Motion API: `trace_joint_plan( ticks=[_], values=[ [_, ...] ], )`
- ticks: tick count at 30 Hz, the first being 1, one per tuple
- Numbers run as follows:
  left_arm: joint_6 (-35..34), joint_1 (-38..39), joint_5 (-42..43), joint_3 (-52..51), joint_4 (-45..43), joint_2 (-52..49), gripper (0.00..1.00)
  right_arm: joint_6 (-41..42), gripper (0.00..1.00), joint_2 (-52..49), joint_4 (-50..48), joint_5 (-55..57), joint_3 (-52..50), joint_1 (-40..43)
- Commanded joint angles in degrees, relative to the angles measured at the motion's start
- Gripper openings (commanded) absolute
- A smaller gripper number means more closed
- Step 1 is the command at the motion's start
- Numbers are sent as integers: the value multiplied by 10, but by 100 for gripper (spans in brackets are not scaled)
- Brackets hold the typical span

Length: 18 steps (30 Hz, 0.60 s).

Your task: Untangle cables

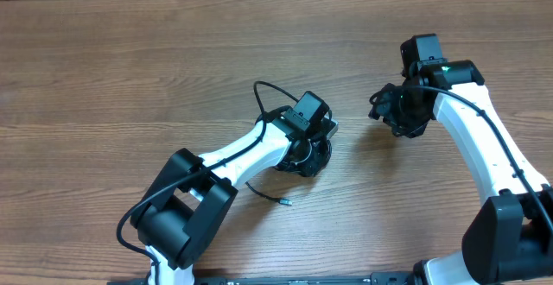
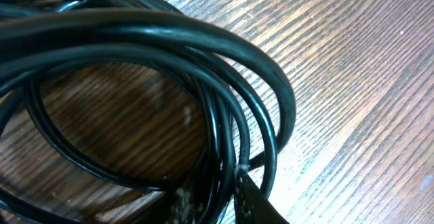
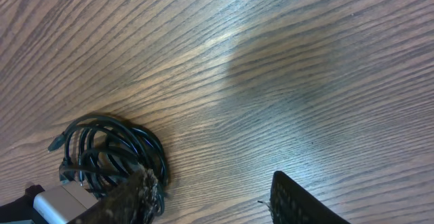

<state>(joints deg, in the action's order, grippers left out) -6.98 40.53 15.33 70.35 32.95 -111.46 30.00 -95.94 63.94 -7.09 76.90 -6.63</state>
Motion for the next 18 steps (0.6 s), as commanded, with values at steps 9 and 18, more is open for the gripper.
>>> trace_joint_plan(
  ticks=[9,18],
  values=[
    [3,4,-10,-1,0,-17,28,-1,54,11,3,-1,10,1],
    [3,4,-9,-1,-2,-31,21,-1,54,11,5,0,10,1]
  ],
)
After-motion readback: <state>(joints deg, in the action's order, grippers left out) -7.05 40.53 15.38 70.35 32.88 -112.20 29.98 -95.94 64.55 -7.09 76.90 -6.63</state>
